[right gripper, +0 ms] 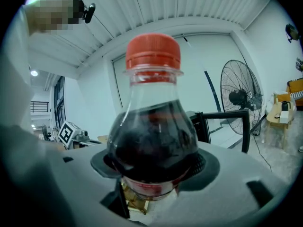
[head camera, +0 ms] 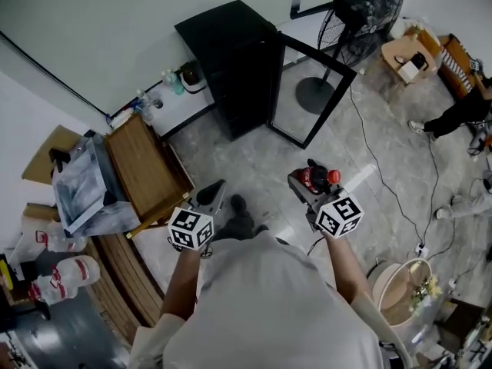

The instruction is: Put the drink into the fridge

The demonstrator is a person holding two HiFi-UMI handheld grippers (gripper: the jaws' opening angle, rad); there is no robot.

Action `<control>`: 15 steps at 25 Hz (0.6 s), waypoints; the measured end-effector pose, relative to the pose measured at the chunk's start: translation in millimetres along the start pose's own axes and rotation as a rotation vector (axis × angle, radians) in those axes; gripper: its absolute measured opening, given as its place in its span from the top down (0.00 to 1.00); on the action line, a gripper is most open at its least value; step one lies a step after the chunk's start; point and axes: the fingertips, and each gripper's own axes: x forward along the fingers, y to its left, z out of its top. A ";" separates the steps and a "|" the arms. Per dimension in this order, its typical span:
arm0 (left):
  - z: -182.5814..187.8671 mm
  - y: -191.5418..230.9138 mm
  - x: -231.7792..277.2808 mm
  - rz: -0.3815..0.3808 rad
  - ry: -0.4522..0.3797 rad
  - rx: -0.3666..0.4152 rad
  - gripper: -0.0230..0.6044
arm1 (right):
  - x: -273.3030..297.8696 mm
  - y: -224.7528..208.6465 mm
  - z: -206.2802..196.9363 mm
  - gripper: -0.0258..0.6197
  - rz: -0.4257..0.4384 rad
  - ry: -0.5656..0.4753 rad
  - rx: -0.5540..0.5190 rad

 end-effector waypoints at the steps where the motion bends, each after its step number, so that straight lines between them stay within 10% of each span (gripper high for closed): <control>1: 0.7 2.9 5.1 -0.004 0.002 -0.001 0.95 | 3.2 -3.5 -0.4 0.49 -0.004 0.003 0.001; 15: 43.5 93.4 98.8 -0.059 0.007 -0.011 0.95 | 96.0 -61.2 22.6 0.49 -0.050 0.047 0.014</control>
